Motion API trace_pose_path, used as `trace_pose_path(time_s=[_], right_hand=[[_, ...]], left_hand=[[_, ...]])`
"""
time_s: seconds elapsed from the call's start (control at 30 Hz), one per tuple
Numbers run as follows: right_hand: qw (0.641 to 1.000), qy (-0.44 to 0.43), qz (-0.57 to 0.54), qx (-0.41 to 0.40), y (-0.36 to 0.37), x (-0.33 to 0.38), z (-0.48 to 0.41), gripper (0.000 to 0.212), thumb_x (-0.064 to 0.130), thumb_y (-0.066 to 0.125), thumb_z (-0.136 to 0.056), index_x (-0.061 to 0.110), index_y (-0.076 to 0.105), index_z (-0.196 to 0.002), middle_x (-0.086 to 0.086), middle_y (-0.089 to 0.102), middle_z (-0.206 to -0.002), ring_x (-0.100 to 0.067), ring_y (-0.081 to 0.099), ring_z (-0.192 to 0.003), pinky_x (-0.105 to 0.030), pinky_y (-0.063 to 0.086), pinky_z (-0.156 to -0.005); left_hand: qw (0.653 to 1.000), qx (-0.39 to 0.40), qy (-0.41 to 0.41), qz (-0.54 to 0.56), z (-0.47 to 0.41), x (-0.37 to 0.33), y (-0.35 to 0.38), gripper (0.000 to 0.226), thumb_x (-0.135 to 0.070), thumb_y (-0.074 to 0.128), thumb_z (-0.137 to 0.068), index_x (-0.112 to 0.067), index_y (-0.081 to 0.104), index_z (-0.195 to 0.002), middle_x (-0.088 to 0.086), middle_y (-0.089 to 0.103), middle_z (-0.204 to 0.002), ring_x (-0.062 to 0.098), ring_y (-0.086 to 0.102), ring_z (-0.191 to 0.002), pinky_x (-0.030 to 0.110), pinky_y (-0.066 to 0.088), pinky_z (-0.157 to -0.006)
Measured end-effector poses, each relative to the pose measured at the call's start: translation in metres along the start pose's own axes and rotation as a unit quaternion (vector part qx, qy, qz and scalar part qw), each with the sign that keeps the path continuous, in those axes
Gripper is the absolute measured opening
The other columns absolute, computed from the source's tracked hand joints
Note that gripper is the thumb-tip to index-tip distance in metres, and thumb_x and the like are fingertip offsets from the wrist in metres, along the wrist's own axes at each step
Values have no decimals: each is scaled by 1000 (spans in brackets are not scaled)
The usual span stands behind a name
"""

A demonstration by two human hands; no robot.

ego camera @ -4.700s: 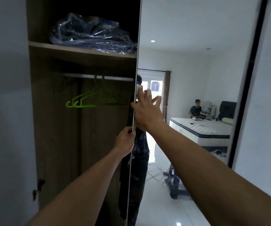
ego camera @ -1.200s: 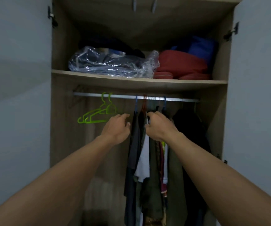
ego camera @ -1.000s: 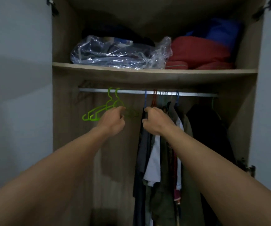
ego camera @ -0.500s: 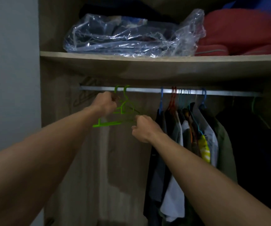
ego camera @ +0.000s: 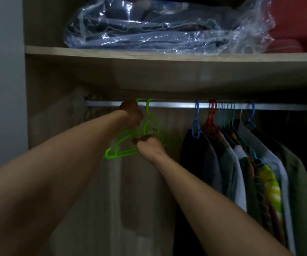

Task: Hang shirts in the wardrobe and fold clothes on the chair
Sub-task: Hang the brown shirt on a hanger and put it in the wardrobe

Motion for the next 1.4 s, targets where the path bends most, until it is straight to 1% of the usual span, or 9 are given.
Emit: trace_pose_path(time_s=[0.07, 0.13, 0.23, 0.4, 0.57, 0.77, 1.0, 1.27, 1.4], right_hand=[[998, 18, -56, -12, 8, -3, -8, 23, 27, 68, -91, 8, 75, -102, -8, 75, -98, -21, 65, -84, -32, 50, -70], [994, 35, -106, -18, 17, -7, -14, 18, 31, 72, -88, 13, 74, -89, -5, 74, -90, -20, 64, -80, -33, 50, -67], [984, 53, -171, -12, 27, -9, -19, 22, 29, 75, -87, 9, 78, -95, -5, 71, -83, -17, 63, -70, -25, 43, -58], [971, 61, -230, 9, 29, -5, -20, 11, 15, 70, -94, 4, 73, -95, -6, 60, -65, 1, 48, -34, -12, 32, -35], [968, 85, -235, 27, 37, -6, -23, 29, 28, 72, -91, 17, 66, -65, 7, 59, -53, -3, 43, -38, -14, 29, -37], [970, 94, -223, 18, 27, 1, -10, 30, 30, 73, -88, 15, 66, -62, 2, 58, -53, -13, 43, -39, -19, 33, -39], [982, 53, -183, 15, -7, 21, 3, 31, 32, 62, -88, 12, 66, -64, -7, 59, -56, -23, 46, -42, -38, 40, -55], [984, 67, -162, 40, -41, 19, 29, 30, 33, 58, -95, 14, 61, -73, 0, 53, -55, -12, 43, -40, -22, 38, -43], [988, 55, -141, 42, -66, 17, 49, 30, 32, 57, -94, 14, 58, -71, 0, 49, -51, -12, 41, -39, -23, 36, -46]], left_hand=[[1000, 4, -6, 13, -8, 0, 4, 17, -9, 66, -88, 6, 74, -88, 10, 74, -71, 16, 69, -54, 24, 54, -44], [999, 10, -12, 37, -16, 2, 9, 17, -10, 66, -89, 6, 73, -92, 7, 73, -62, 17, 70, -55, 25, 54, -46], [998, 11, -19, 55, -26, 4, 16, 15, -12, 72, -85, 2, 72, -86, 5, 70, -60, 7, 59, -36, 19, 49, -38], [992, 15, -25, 120, -37, 4, 29, 19, -17, 76, -81, 2, 76, -84, 9, 74, -66, 25, 73, -64, 43, 63, -68], [991, 3, -26, 130, -42, -1, 30, 17, -16, 77, -83, -5, 73, -72, 4, 70, -54, 23, 67, -53, 39, 61, -66], [992, -18, -14, 123, -35, -7, 25, 21, -24, 73, -84, -7, 77, -72, 4, 75, -67, 18, 71, -61, 39, 63, -73], [991, -86, -6, 107, -18, -25, -5, 28, -30, 65, -76, -11, 74, -56, -5, 66, -48, 12, 69, -56, 28, 59, -64], [986, -119, -19, 111, 3, -41, -20, 40, -44, 64, -80, -10, 75, -62, -4, 67, -51, 11, 67, -60, 27, 53, -66], [985, -97, -23, 142, 21, -51, -16, 37, -44, 66, -78, -10, 76, -67, 0, 72, -59, 17, 73, -64, 35, 62, -70]])
Point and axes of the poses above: each hand's wrist, its own z-axis away from the middle knuckle, its own y-axis out of the palm, x = y × z, the point moved 8 cm from there along -z, towards the middle knuckle
